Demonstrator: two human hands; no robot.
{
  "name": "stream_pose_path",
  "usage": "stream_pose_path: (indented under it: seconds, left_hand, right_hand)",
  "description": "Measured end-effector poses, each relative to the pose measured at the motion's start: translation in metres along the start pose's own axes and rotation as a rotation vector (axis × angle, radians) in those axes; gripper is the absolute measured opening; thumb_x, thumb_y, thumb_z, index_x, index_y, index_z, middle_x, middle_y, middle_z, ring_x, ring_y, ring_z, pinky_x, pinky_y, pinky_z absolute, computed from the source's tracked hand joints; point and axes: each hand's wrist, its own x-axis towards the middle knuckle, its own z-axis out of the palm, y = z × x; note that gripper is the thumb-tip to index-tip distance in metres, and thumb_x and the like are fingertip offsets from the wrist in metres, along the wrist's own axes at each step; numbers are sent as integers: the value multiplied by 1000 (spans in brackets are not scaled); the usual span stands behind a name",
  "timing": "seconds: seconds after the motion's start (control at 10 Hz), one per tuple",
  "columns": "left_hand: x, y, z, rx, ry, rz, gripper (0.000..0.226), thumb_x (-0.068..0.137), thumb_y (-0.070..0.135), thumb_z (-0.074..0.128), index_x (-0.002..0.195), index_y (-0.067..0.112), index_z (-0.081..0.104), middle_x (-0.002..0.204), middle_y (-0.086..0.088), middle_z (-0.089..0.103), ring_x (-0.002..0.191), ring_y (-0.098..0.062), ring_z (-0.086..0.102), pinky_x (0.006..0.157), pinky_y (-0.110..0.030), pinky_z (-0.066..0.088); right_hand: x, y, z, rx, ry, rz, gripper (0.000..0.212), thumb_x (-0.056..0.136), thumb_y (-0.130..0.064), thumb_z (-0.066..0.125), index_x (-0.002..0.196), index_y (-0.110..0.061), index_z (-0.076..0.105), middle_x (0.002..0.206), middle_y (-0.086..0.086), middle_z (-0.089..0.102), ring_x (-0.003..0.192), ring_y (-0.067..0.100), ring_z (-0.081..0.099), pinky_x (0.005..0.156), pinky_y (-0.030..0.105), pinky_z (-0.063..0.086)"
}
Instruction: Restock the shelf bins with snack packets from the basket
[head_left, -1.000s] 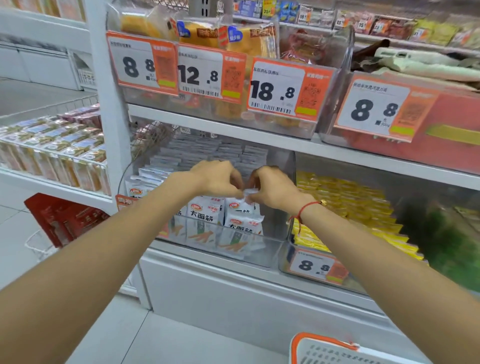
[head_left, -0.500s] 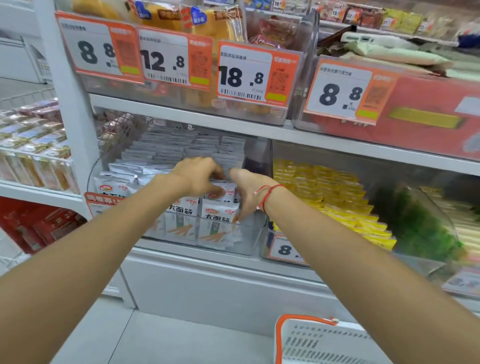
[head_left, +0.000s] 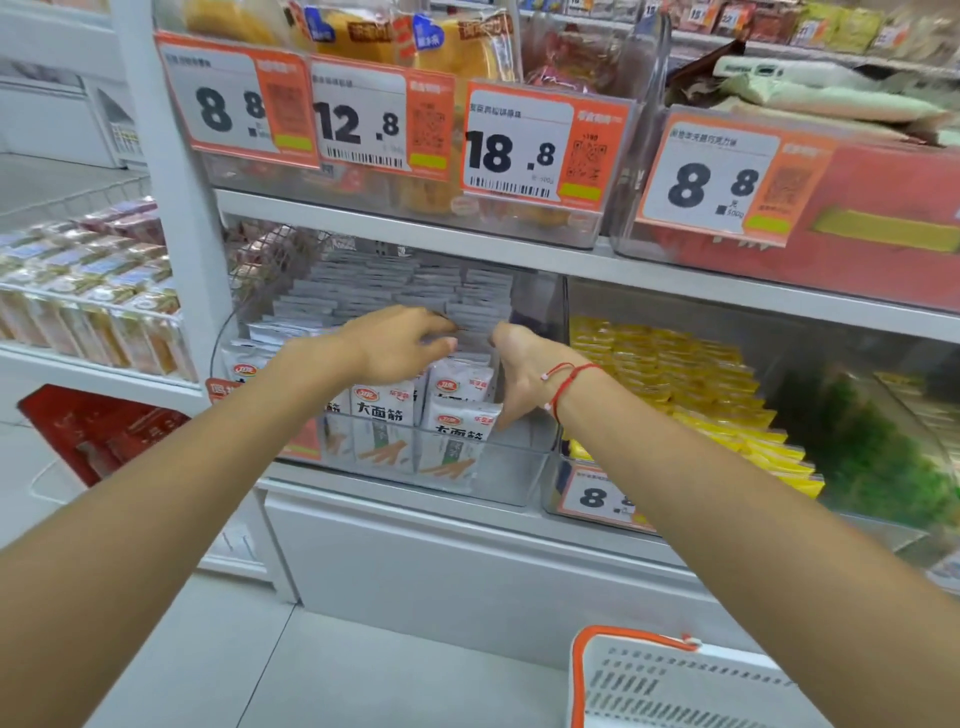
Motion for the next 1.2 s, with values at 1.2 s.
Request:
stream_pose_path:
  seconds: [1.2]
  left_hand:
    - [-73,-15,24,247,131,-183,63,98,58,21,153,30,8,160,8,9,148,-17,3,119,-45,-3]
  right_hand:
    - [-91,41,51,-1195,369,-889,66,94,-41,42,150,-17,18,153,8,24,141,26,19,115,43,18]
